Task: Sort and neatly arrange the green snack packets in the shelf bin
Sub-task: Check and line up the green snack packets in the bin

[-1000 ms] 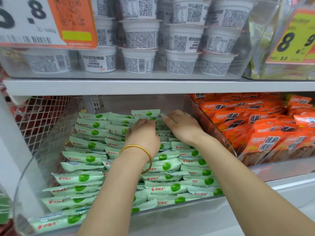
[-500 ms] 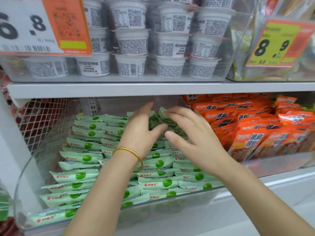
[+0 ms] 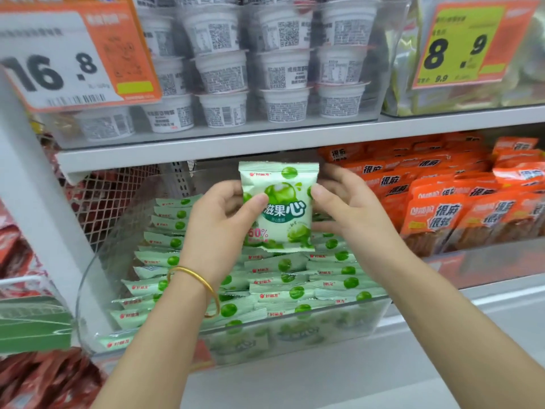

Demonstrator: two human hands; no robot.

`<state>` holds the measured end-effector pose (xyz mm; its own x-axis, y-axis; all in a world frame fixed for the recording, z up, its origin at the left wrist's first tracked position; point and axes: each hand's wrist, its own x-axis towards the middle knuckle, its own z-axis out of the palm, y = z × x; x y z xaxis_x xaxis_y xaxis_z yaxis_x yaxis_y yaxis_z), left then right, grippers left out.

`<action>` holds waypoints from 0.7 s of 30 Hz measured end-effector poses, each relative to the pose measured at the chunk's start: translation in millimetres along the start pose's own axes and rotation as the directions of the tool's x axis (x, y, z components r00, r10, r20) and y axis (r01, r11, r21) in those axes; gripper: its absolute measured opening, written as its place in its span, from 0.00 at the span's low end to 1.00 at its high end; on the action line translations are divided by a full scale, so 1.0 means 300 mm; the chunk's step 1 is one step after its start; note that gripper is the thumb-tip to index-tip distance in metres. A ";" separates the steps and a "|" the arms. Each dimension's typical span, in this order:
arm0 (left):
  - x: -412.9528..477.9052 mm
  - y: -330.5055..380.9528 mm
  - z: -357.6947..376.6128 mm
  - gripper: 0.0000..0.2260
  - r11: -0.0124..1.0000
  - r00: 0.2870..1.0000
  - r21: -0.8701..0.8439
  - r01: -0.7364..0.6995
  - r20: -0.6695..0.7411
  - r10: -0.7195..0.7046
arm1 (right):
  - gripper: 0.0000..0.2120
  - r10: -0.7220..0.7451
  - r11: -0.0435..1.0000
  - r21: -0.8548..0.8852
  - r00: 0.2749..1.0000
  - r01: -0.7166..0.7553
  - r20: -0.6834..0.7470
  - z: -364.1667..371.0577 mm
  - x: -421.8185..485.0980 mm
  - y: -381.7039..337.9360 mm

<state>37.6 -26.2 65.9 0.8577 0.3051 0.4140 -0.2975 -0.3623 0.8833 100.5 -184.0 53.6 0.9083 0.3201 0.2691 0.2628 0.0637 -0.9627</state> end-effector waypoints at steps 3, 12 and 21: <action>-0.023 0.006 0.013 0.03 0.995 0.997 -0.083 0.056 0.058 -0.052 | 0.16 0.056 0.998 -0.003 0.998 -0.056 0.018 0.014 -0.007 0.003; -0.020 -0.006 0.044 0.05 0.981 0.994 -0.163 0.110 0.045 -0.104 | 0.21 0.033 0.999 -0.001 0.998 -0.033 -0.054 0.018 -0.021 -0.020; -0.007 -0.011 0.089 0.13 0.981 0.997 -0.174 0.080 0.000 -0.082 | 0.10 0.013 0.999 0.040 0.992 -0.008 -0.128 0.001 -0.025 -0.011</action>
<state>48.0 -49.1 56.4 0.8791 0.3335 0.3405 -0.2961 -0.1777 0.9385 92.6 -186.3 54.8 0.9459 0.1973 0.2574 0.2420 0.0992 -0.9652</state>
